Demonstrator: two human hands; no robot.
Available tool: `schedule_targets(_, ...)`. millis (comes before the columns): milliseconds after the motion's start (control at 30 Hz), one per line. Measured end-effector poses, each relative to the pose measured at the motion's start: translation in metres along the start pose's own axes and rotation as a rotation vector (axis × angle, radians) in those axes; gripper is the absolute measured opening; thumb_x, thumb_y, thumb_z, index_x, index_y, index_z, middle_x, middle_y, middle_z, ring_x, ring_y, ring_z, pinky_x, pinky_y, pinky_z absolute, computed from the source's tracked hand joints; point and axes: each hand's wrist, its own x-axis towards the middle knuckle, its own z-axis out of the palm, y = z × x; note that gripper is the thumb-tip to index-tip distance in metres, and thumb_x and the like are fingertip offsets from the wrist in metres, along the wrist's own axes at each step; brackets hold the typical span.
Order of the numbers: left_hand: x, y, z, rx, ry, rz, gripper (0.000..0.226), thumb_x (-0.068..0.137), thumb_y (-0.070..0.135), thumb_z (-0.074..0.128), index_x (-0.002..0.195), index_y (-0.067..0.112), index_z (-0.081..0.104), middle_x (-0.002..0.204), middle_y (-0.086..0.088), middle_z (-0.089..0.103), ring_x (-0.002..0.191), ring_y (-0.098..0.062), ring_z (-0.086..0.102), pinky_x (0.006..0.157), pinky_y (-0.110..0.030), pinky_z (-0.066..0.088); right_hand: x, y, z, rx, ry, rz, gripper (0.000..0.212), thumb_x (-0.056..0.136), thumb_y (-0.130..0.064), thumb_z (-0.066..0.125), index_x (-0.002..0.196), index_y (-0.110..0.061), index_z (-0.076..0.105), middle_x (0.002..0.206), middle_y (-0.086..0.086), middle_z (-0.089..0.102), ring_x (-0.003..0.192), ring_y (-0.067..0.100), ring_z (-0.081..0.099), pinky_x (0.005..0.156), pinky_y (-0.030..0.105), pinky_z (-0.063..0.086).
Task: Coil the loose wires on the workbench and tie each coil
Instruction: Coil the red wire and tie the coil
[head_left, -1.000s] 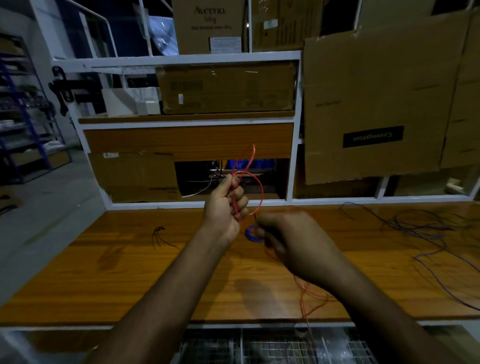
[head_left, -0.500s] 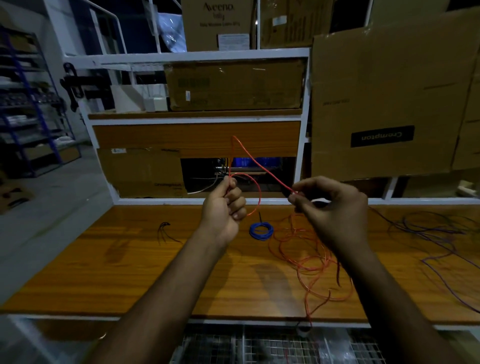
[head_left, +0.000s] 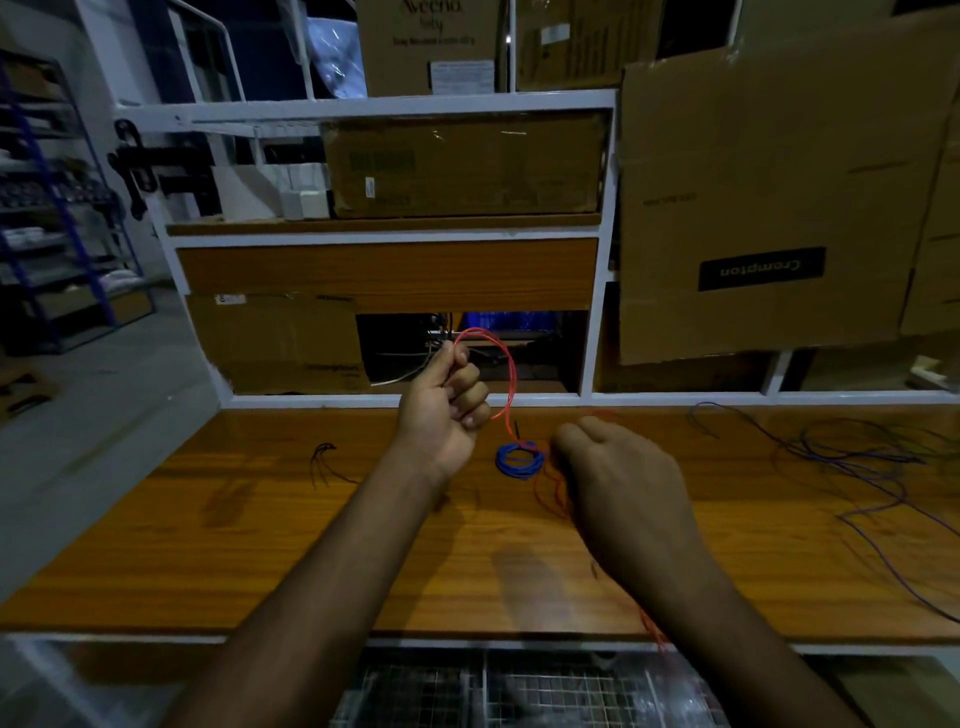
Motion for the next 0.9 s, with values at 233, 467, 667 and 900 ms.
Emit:
schedule_targets(233, -0.007, -0.013, 0.007, 0.142, -0.039, -0.035, 0.030, 0.103, 0.035, 0.041, 0.084, 0.017, 0.055, 0.057, 0.004, 0.043, 0.048, -0.009, 0.038, 0.052, -0.023, 0.031, 0.027, -0.013, -0.033, 0.123, -0.087, -0.431, 0.025, 0.086, -0.022, 0.053, 0.109, -0.025, 0.064, 0.104, -0.007, 0.064, 0.083, 0.006, 0.057, 0.059, 0.014, 0.036)
schedule_targets(467, -0.016, -0.017, 0.016, 0.142, -0.155, -0.054, 0.025, 0.096, 0.035, 0.046, 0.092, 0.012, 0.056, 0.055, 0.003, 0.046, 0.044, -0.006, 0.039, 0.048, -0.021, 0.031, 0.077, 0.014, -0.015, 0.325, 0.126, -0.203, 0.018, 0.096, -0.031, 0.057, 0.101, -0.017, 0.067, 0.094, -0.005, 0.057, 0.079, 0.008, 0.056, 0.066, 0.025, 0.052)
schedule_targets(667, -0.022, -0.009, 0.024, 0.010, -0.219, -0.185, 0.028, 0.097, 0.032, 0.040, 0.078, 0.015, 0.050, 0.046, 0.008, 0.029, 0.035, -0.005, 0.024, 0.042, -0.021, 0.016, 0.092, 0.035, -0.002, 0.199, 0.217, -0.033, 0.034, 0.097, -0.047, 0.055, 0.076, -0.020, 0.054, 0.072, -0.007, 0.048, 0.059, 0.007, 0.045, 0.051, 0.023, 0.038)
schedule_targets(900, -0.023, -0.002, 0.020, -0.077, -0.275, -0.266, 0.044, 0.102, 0.042, 0.033, 0.066, 0.019, 0.042, 0.048, 0.007, 0.028, 0.037, -0.005, 0.023, 0.040, -0.020, 0.013, 0.091, 0.055, -0.003, 0.861, -0.407, 0.133, 0.044, 0.097, -0.049, 0.048, 0.077, -0.012, 0.060, 0.058, -0.001, 0.048, 0.048, 0.017, 0.042, 0.046, 0.029, 0.037)
